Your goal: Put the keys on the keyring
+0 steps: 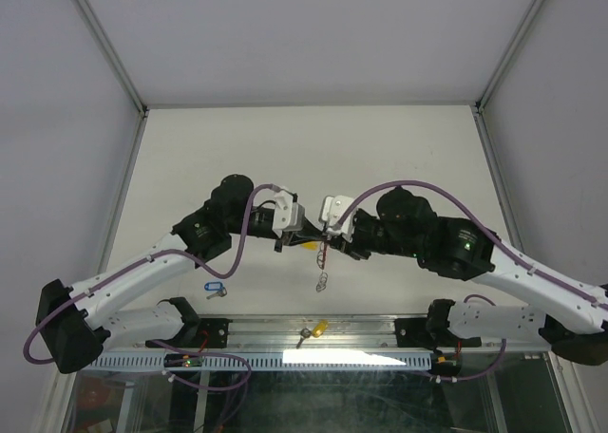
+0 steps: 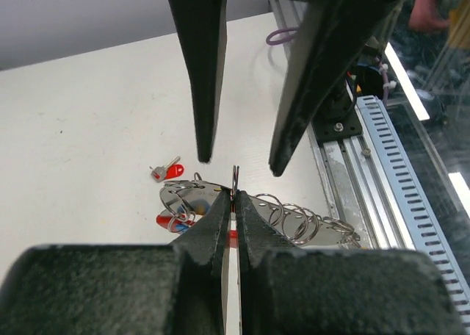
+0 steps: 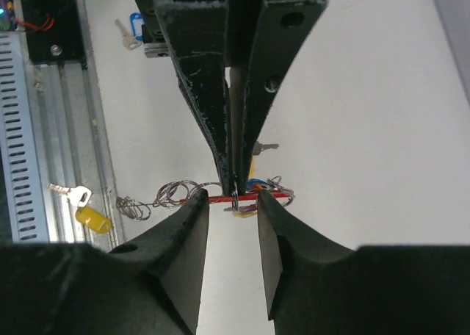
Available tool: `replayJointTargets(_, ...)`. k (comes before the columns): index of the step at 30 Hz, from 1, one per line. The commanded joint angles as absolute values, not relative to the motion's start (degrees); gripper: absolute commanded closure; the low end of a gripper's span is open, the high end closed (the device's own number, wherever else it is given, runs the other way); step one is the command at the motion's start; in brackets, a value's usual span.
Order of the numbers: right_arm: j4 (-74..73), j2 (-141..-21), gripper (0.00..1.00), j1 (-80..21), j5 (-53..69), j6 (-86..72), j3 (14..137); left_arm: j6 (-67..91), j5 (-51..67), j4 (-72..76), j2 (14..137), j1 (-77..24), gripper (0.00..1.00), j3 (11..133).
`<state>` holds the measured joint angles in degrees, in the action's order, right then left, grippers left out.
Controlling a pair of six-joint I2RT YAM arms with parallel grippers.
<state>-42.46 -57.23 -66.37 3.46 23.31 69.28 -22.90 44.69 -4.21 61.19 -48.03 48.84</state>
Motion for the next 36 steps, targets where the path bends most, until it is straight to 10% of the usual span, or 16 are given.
replayJointTargets(1,-29.20,-50.77,0.61,-66.25,-5.12,17.86,65.60,-13.88,37.36,1.44,61.96,-48.25,1.00,50.38)
replayJointTargets(8,-27.16,-48.99,0.55,-59.30,-16.19,6.00,63.46,-2.08,27.22,5.67,60.74,-44.82,1.00,47.73)
replayJointTargets(18,-28.56,-55.21,0.57,-32.54,11.14,-10.53,58.59,-0.28,12.31,9.32,50.15,-39.25,1.00,38.96)
replayJointTargets(36,-22.88,-71.79,0.58,-35.07,-1.41,-18.78,49.99,3.52,11.61,-10.89,57.52,-33.13,1.00,47.63)
